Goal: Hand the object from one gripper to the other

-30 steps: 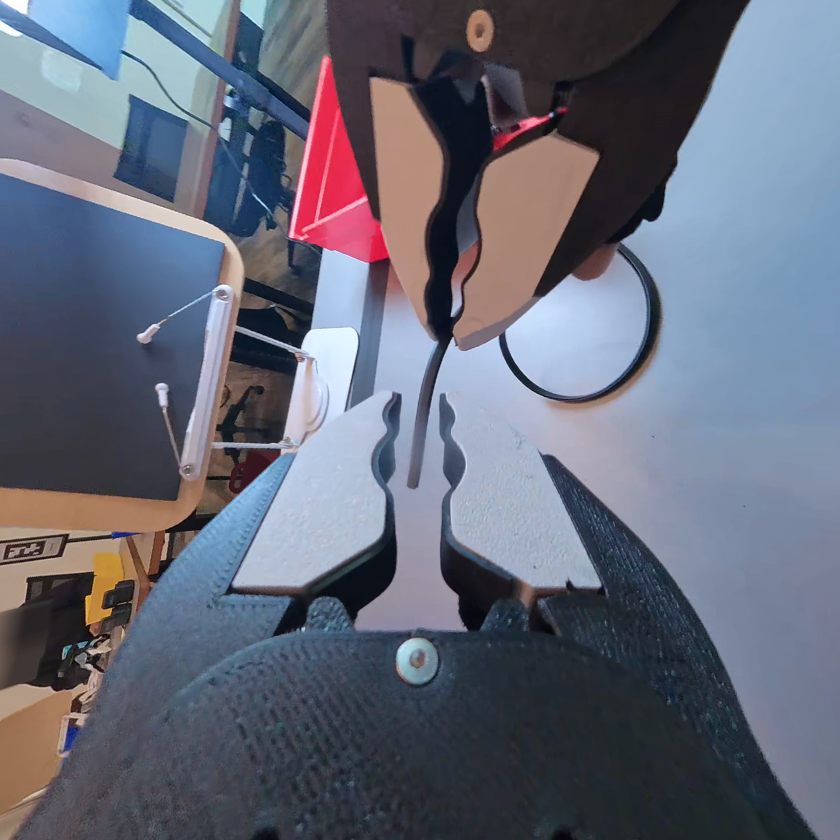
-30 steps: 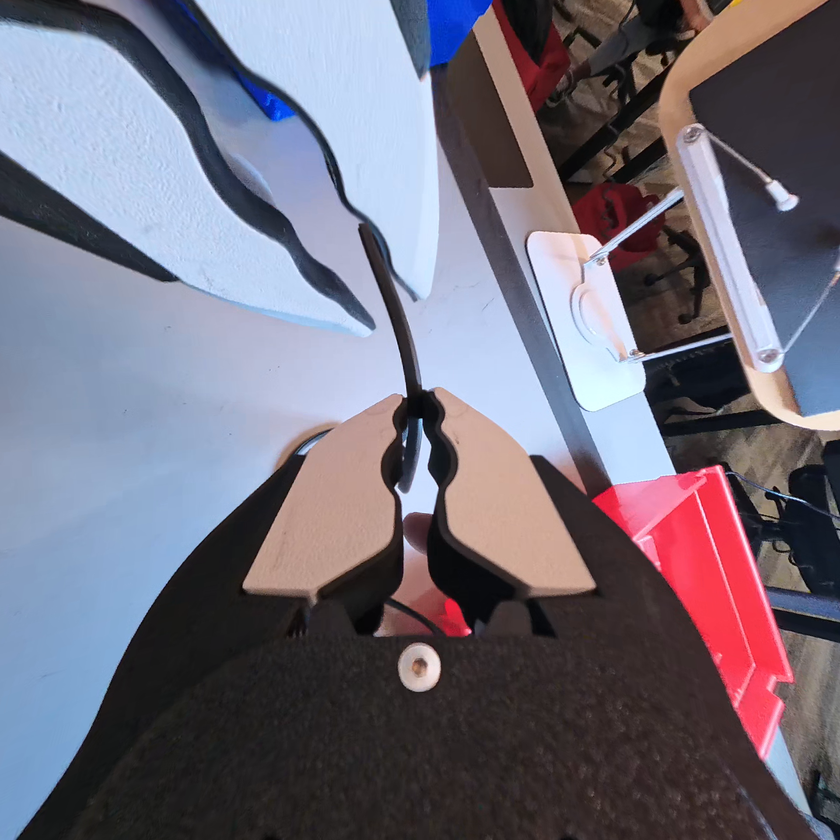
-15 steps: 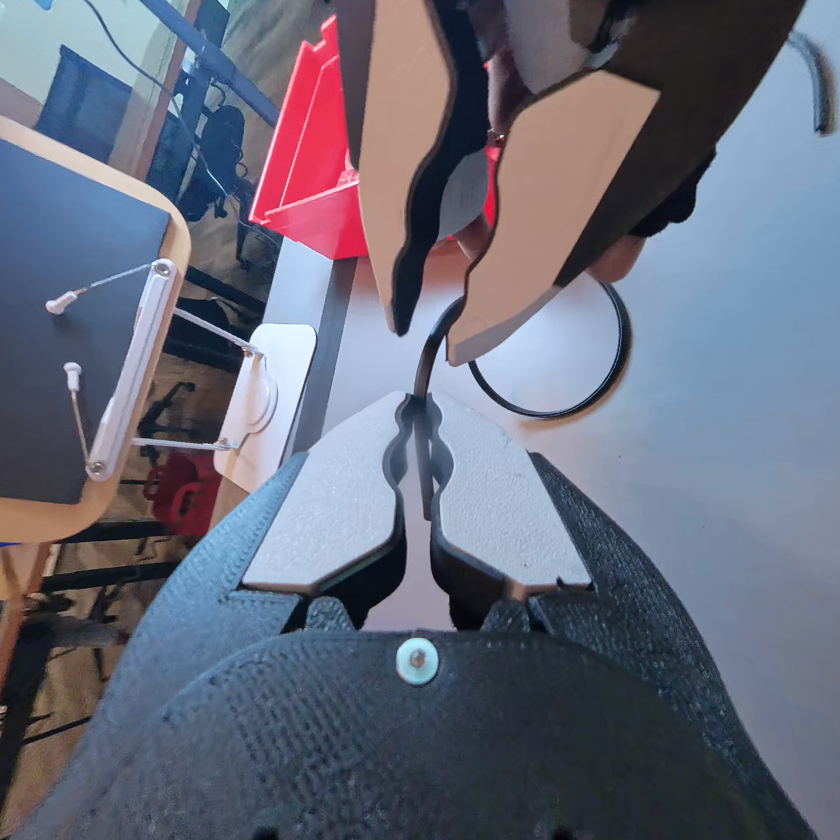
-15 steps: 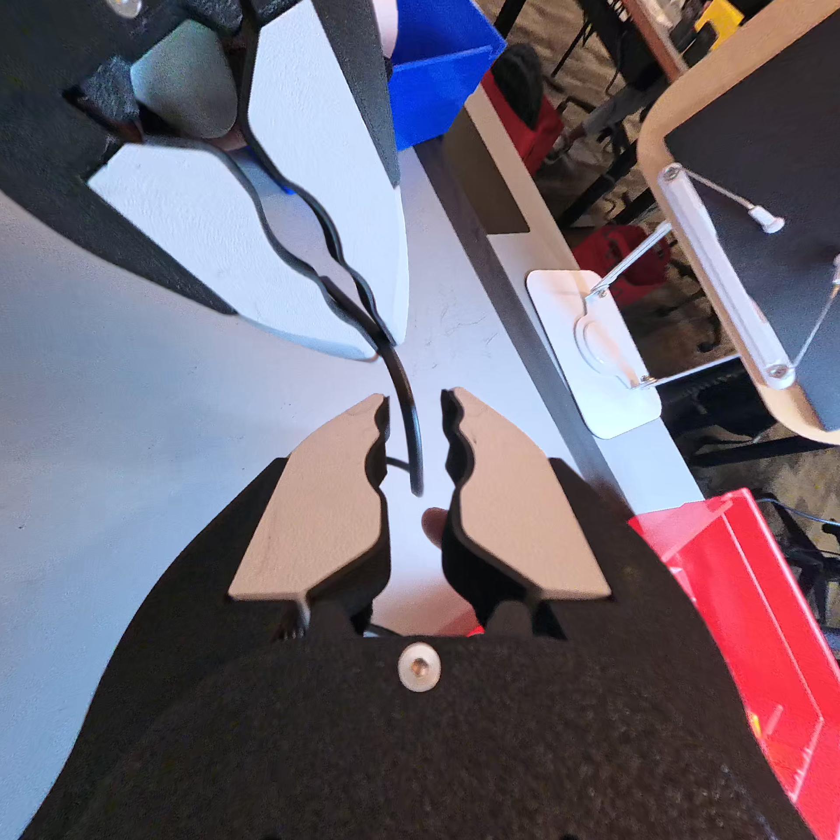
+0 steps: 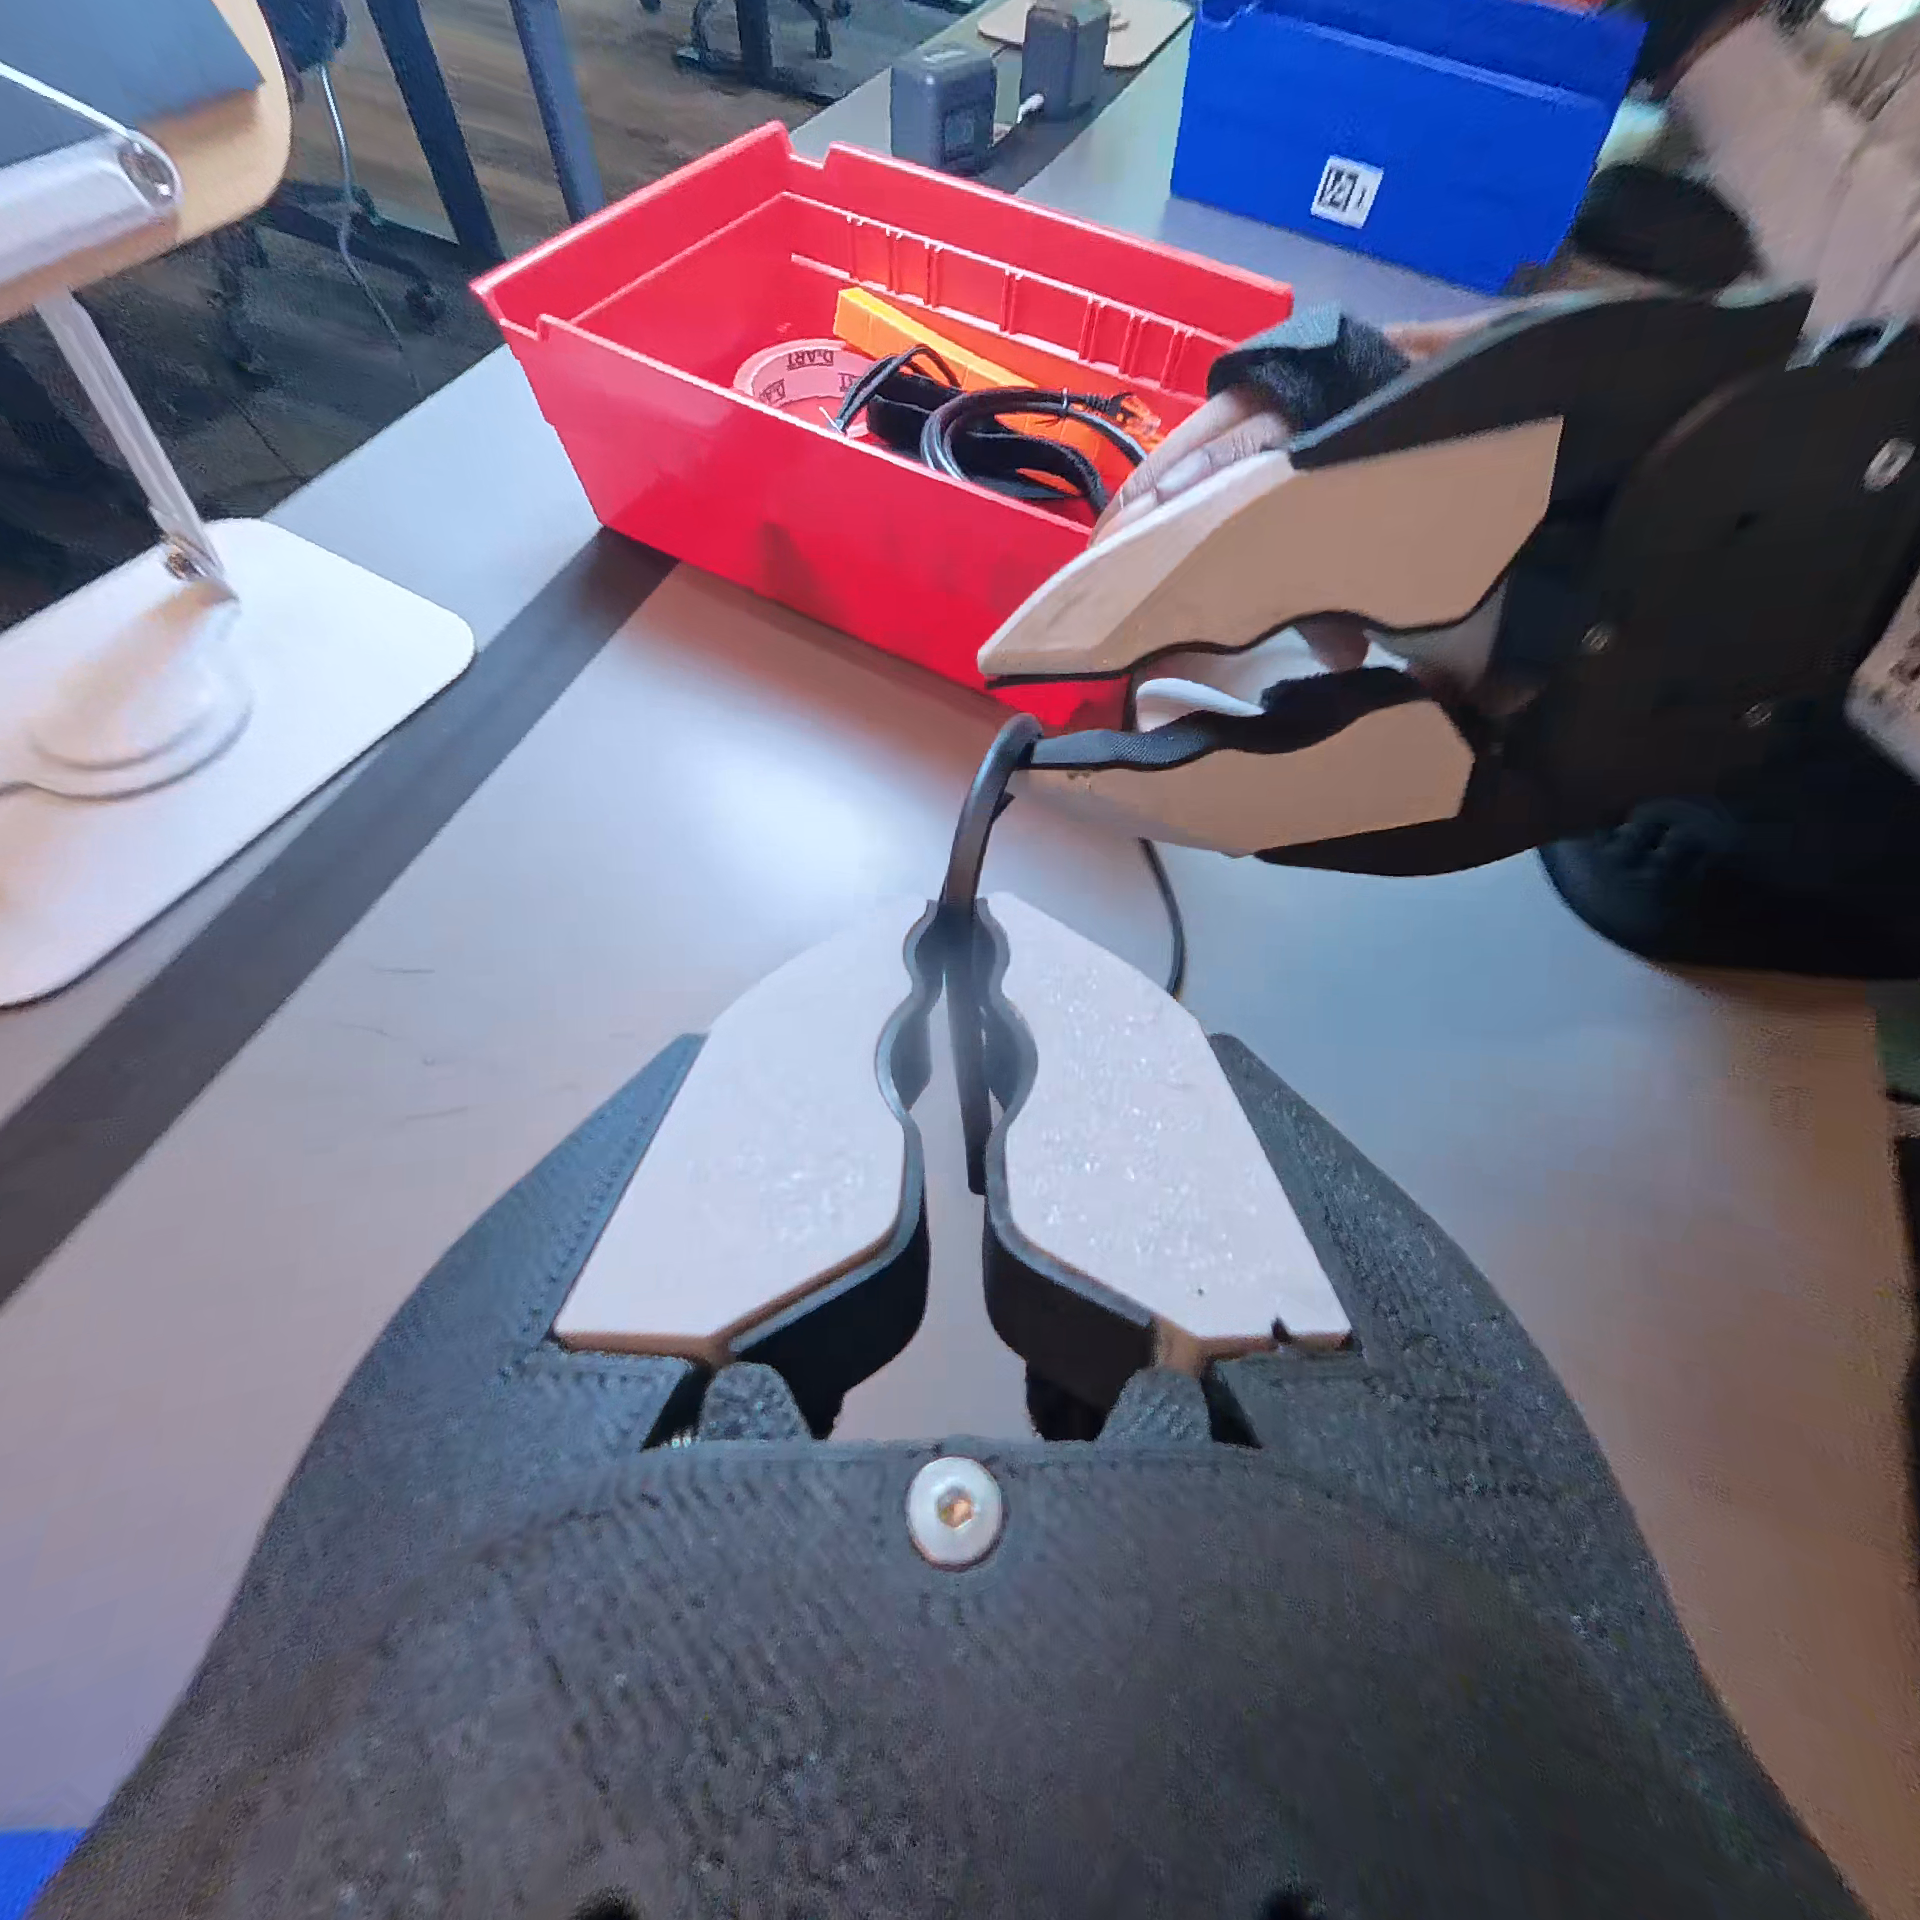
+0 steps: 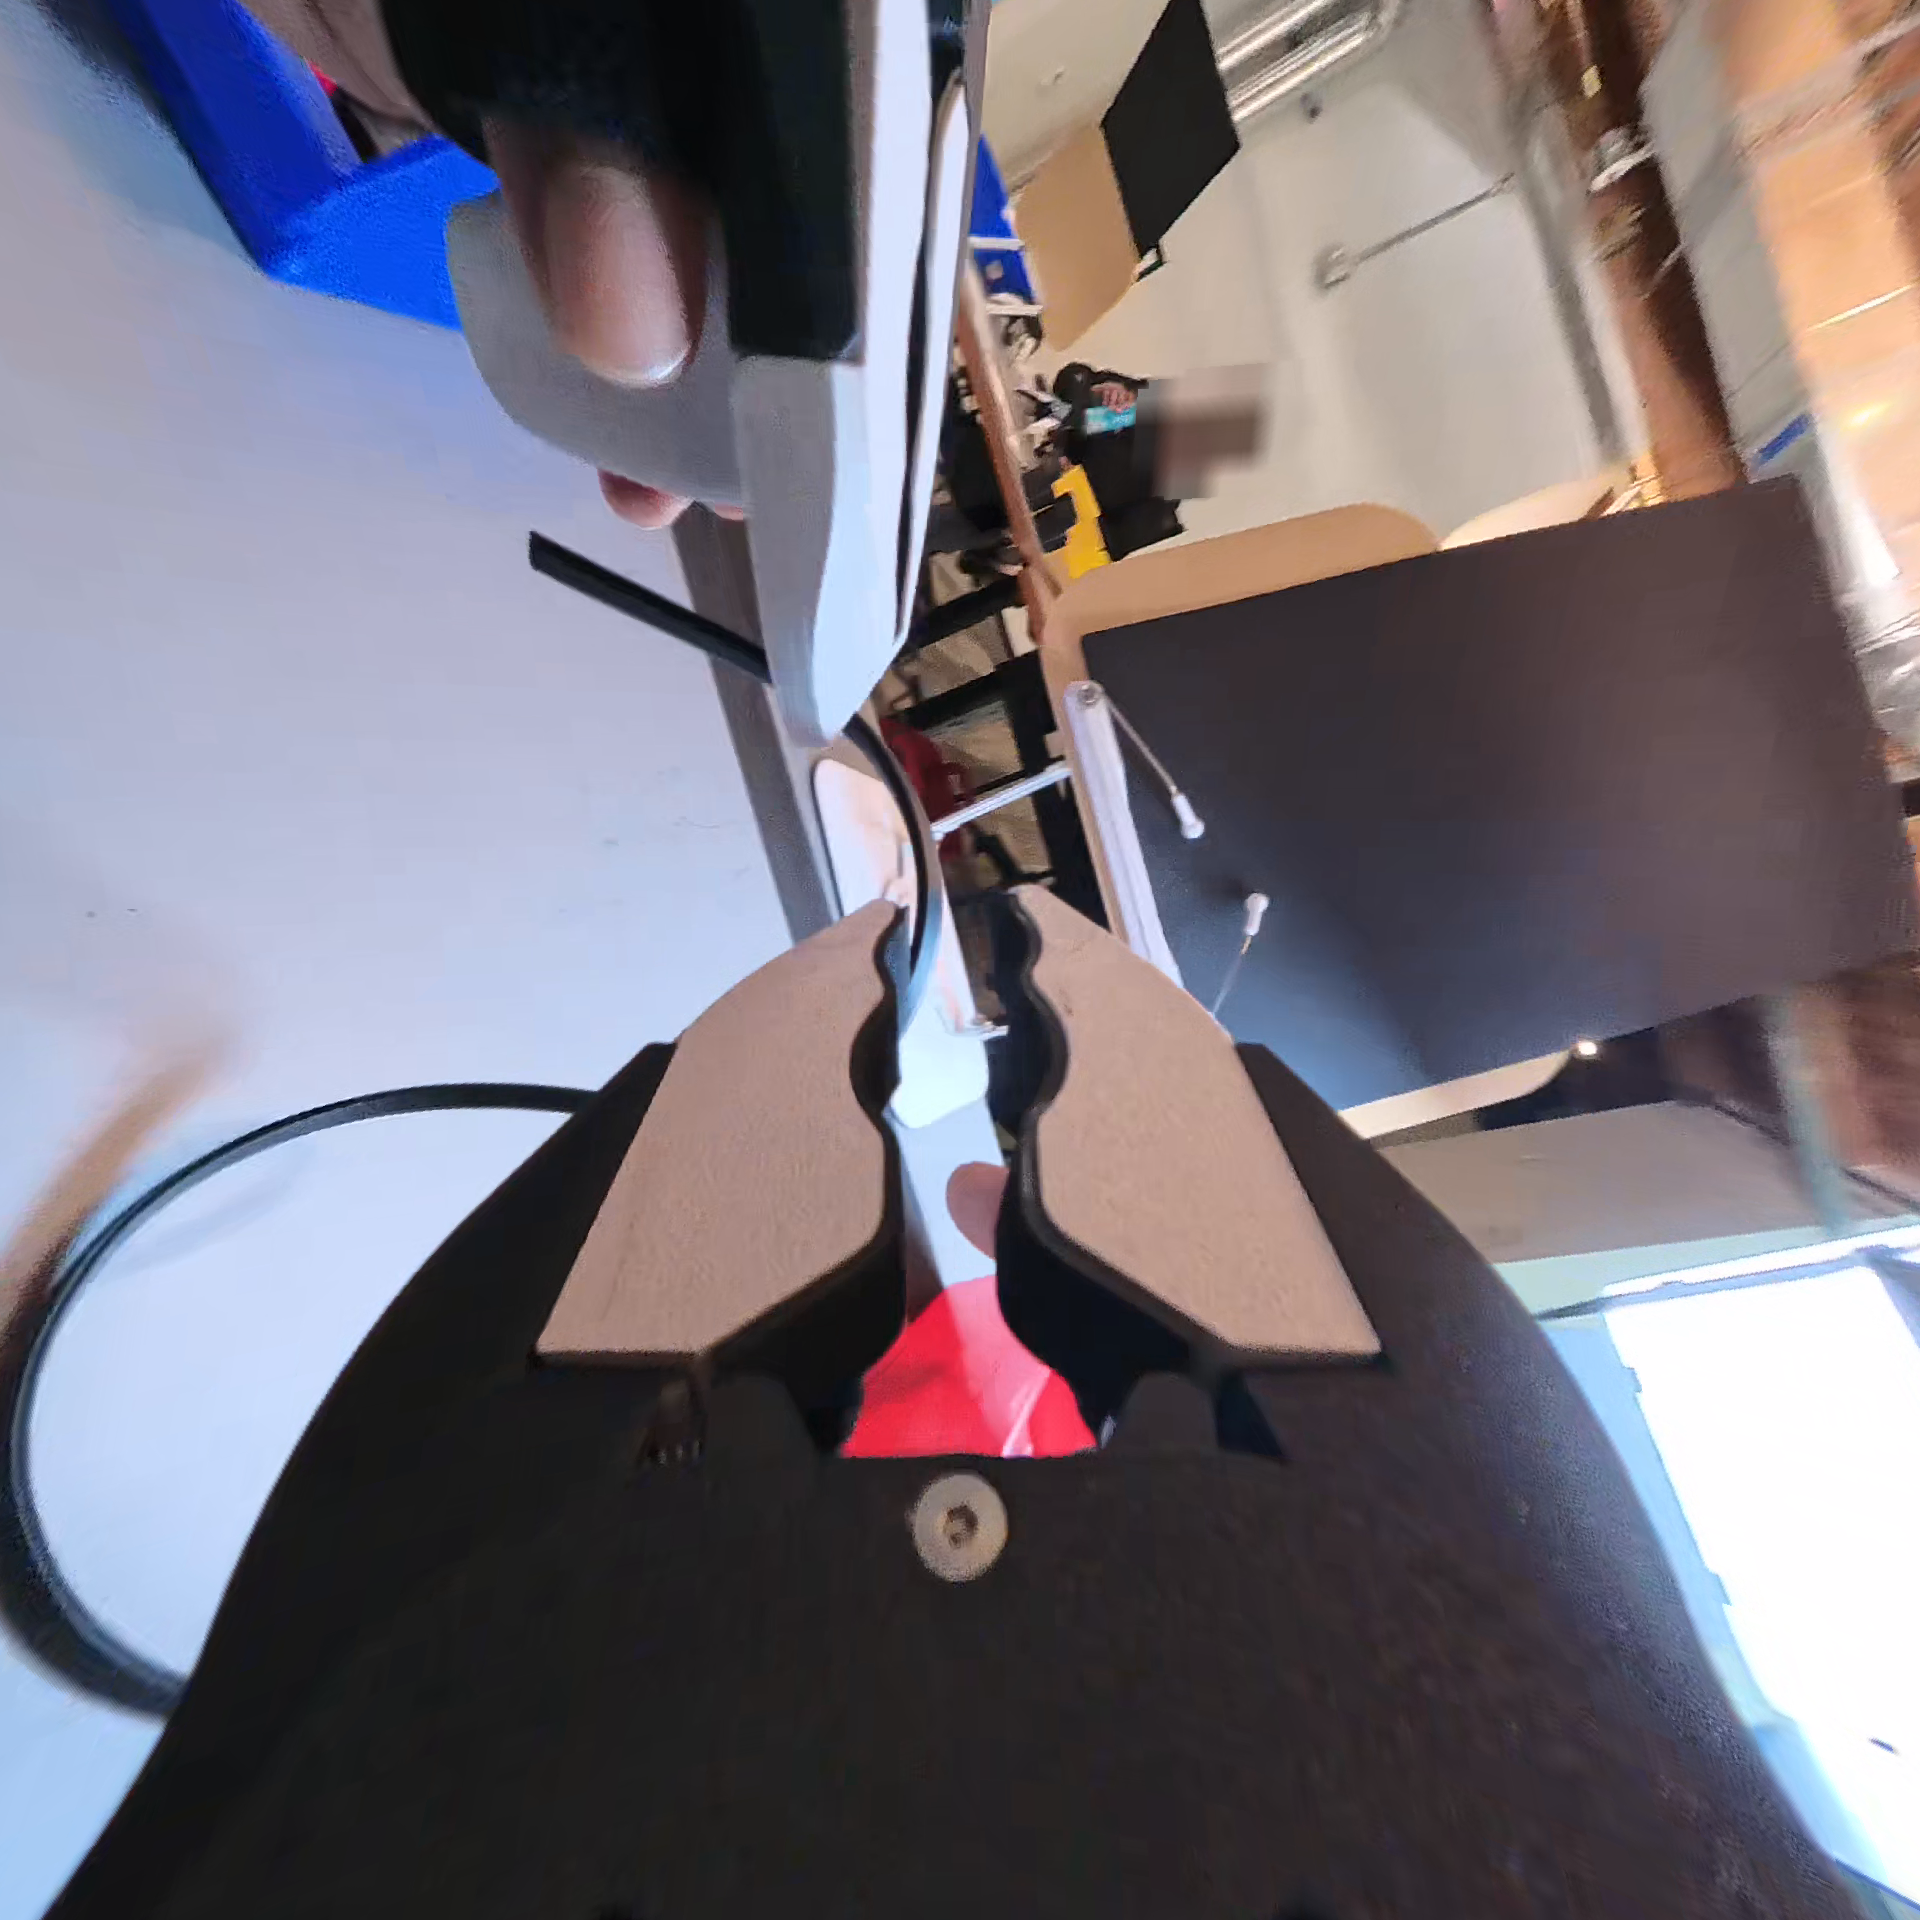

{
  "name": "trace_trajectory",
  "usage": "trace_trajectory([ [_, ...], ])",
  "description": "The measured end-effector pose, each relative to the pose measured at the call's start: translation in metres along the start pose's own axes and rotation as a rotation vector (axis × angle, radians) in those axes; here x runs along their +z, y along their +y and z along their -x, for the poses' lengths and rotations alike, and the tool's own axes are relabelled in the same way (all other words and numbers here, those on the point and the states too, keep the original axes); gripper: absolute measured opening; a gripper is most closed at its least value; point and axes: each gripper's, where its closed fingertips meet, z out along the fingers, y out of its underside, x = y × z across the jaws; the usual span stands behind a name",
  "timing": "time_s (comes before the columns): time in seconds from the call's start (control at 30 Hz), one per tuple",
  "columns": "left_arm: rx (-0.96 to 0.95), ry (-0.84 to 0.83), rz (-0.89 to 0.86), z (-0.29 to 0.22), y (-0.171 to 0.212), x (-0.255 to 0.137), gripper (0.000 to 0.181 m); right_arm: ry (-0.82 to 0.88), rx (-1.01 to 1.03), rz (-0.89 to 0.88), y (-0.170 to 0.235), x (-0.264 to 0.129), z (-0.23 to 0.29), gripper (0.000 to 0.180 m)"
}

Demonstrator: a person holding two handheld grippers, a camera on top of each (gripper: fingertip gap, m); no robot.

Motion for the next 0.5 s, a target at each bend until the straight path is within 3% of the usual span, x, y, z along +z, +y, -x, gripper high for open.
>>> trace_trajectory([
  [0.23, -0.093, 0.051, -0.014, 0.002, 0.001, -0.002, 0.005, 0.051, 0.02, -0.007, 0.0, 0.004, 0.001, 0.004],
  [0.37, 0.103, -0.082, 0.019, 0.003, 0.0, -0.001, 0.02, -0.032, 0.071, 0.042, 0.003, 0.005, 0.01, 0.004],
  [0.5, 0.285, -0.202, 0.034, 0.0, -0.004, 0.005, 0.017, -0.116, 0.143, 0.048, -0.001, 0.003, 0.018, 0.004],
])
